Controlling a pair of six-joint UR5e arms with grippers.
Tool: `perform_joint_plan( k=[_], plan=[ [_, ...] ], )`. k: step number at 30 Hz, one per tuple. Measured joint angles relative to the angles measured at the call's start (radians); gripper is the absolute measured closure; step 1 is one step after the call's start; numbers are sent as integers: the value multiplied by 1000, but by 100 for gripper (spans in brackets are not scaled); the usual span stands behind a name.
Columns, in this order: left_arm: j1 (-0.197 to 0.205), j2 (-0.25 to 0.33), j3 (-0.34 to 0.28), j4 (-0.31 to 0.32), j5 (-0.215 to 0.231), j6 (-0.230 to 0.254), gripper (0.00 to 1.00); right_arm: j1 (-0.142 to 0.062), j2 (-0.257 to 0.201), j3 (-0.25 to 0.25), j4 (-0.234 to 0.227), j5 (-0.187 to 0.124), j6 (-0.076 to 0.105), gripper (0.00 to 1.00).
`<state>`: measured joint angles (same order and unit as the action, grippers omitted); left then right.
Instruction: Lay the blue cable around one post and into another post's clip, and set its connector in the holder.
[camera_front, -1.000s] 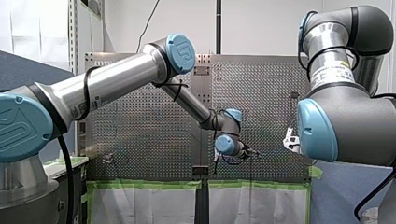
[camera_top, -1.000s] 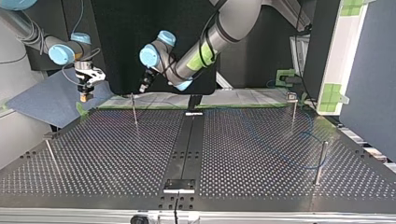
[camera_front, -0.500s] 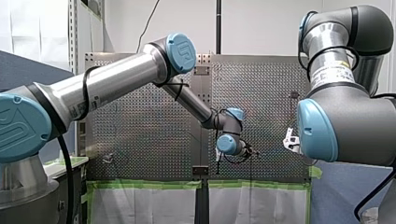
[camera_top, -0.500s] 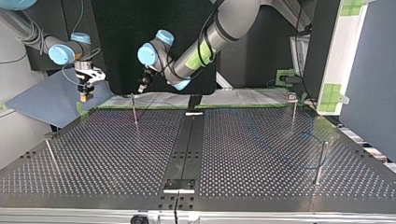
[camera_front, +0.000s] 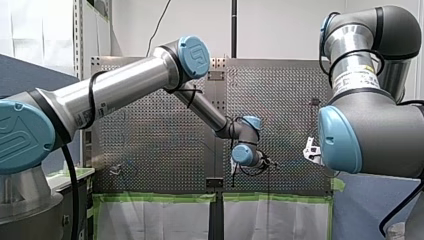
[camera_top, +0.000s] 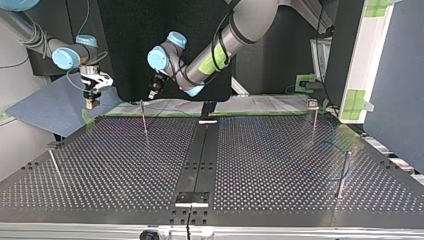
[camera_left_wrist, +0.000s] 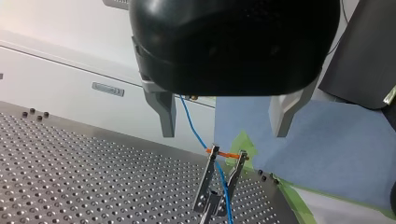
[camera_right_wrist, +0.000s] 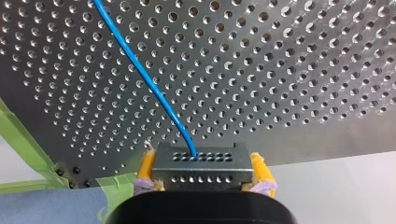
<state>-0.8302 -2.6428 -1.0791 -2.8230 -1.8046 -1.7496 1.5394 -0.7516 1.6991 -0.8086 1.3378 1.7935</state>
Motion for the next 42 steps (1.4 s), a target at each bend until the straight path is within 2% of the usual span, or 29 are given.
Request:
perform_joint_plan(
  k=[19, 27, 34, 38, 42],
  plan=[
    [5, 0, -3, -1, 0, -11, 0, 0, 1, 0, 0, 0, 0, 53],
    [10, 0, -7, -1, 2, -32, 0, 0, 2, 0, 0, 0, 1, 53],
    [24, 27, -52, 13, 7, -20, 0, 0, 2, 0, 3, 0, 2, 53],
    [29, 59, -86, 42, -7, 3, 0, -1, 2, 0, 4, 0, 4, 53],
    [31, 89, -116, 72, -20, 4, 0, -2, 2, 0, 5, 0, 11, 53]
  ],
)
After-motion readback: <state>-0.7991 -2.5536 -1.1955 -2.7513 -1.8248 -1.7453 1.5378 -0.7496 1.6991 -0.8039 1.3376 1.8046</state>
